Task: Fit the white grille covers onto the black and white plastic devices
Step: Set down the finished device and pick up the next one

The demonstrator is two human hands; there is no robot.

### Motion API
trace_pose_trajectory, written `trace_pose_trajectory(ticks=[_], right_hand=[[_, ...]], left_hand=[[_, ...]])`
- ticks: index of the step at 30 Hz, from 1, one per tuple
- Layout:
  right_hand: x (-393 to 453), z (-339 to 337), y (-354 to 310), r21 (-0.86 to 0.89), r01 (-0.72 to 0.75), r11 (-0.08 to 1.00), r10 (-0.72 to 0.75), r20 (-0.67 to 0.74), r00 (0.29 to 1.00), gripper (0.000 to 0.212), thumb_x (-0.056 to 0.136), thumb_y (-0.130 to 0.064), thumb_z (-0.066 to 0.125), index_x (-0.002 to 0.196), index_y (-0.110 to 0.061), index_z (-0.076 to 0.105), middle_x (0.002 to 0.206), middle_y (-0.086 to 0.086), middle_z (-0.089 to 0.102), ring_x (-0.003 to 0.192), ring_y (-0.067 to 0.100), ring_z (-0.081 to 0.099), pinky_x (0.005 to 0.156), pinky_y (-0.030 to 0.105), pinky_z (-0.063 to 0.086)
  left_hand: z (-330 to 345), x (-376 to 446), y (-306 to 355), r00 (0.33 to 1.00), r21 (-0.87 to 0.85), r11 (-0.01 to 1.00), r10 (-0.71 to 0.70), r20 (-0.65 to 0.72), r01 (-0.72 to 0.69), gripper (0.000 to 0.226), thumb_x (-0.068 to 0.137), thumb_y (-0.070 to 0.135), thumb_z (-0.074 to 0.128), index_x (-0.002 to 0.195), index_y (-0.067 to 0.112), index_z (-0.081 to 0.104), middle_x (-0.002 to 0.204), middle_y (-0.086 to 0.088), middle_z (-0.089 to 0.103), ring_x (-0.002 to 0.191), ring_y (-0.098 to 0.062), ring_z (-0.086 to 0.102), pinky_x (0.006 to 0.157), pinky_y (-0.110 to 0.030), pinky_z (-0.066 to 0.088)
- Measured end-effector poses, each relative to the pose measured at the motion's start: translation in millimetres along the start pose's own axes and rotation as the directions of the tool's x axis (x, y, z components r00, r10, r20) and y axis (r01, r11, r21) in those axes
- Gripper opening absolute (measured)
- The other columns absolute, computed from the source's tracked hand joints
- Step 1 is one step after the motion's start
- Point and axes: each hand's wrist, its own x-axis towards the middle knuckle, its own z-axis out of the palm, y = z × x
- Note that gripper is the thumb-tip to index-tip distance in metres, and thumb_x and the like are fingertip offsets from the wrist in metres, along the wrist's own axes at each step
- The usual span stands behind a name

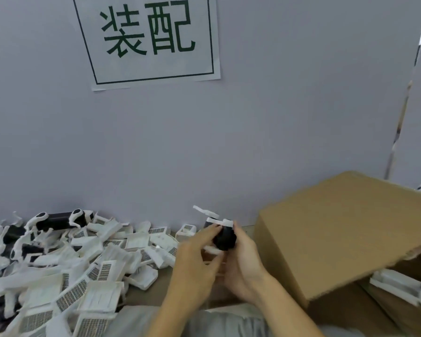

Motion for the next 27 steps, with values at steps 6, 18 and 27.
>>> trace_pose_trajectory(ticks=[6, 18, 27], right_hand=[[4.6, -8.0, -3.0, -0.103, 0.077, 0.992, -0.079, -0.016, 0.997, 0.053, 0.087, -0.061, 0.049, 0.097, -0.019, 0.078, 0.087, 0.005, 0.068, 0.080, 0.023, 0.066, 0.068, 0.031, 0.050], [14.2, -2.8, 10.6, -0.465, 0.263, 0.846, -0.366, -0.148, 0.919, 0.028, 0.079, -0.036, 0.069, 0.093, -0.012, 0.065, 0.079, -0.004, 0.063, 0.077, 0.013, 0.062, 0.064, 0.026, 0.054], [7.8, 13.6, 23.2, -0.834, 0.335, 0.439, -0.442, 0.124, 0.888, 0.046, 0.064, -0.047, 0.063, 0.108, -0.038, 0.055, 0.091, -0.019, 0.069, 0.082, -0.006, 0.065, 0.063, 0.014, 0.053]], left_hand=[[-19.3, 9.0, -21.4, 0.998, 0.081, 0.997, -0.027, 0.064, 0.021, 0.072, 0.078, -0.015, 0.057, 0.082, 0.055, 0.075, 0.087, 0.024, 0.074, 0.089, 0.006, 0.066, 0.071, -0.009, 0.046], [-22.1, 13.1, -32.2, 0.889, 0.047, 0.915, -0.377, -0.260, 0.402, 0.037, 0.081, 0.000, 0.051, 0.049, 0.011, 0.065, 0.058, 0.001, 0.066, 0.058, -0.009, 0.054, 0.057, -0.025, 0.041], [-13.6, 18.8, -29.7, 0.874, -0.300, 0.841, -0.484, -0.044, 0.451, 0.021, 0.097, 0.041, 0.056, 0.092, 0.026, 0.071, 0.080, 0.012, 0.076, 0.075, 0.005, 0.069, 0.068, -0.021, 0.046]])
